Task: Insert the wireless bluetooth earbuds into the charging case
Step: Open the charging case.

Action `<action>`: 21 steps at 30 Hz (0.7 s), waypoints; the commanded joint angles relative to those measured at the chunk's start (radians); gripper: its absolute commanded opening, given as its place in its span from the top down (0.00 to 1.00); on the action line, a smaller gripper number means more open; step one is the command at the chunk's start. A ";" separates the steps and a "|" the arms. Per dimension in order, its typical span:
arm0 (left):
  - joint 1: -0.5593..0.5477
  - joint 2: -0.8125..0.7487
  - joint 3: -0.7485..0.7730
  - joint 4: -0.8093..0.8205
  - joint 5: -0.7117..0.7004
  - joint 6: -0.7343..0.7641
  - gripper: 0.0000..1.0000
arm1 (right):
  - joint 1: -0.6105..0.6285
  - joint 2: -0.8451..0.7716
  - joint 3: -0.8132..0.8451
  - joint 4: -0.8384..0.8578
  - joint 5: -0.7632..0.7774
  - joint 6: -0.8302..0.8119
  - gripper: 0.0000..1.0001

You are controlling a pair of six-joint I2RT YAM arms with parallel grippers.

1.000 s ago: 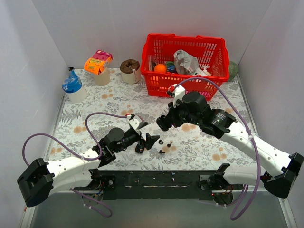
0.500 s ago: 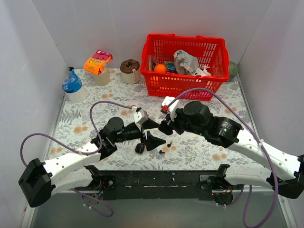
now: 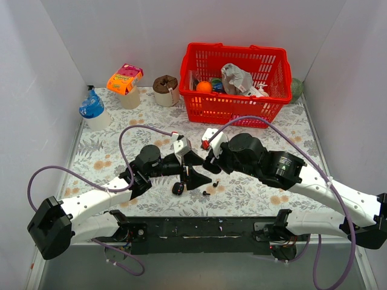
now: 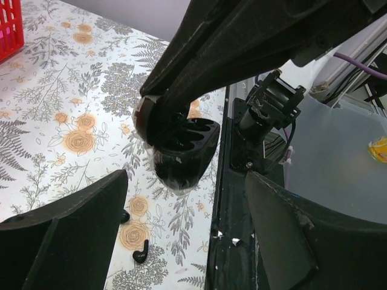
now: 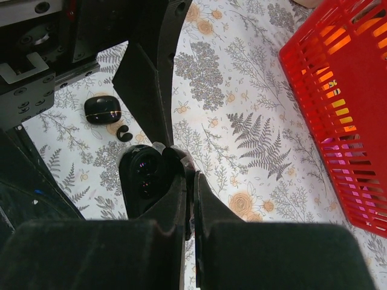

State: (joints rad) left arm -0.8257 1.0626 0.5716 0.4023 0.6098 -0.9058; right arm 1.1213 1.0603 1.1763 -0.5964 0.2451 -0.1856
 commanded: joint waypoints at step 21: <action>0.007 0.054 -0.001 0.113 -0.022 -0.022 0.38 | 0.041 0.044 0.049 0.078 -0.007 0.049 0.99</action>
State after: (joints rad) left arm -0.8257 1.1187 0.5713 0.5007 0.5713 -0.9325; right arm 1.1542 1.1049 1.1763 -0.5751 0.2401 -0.1524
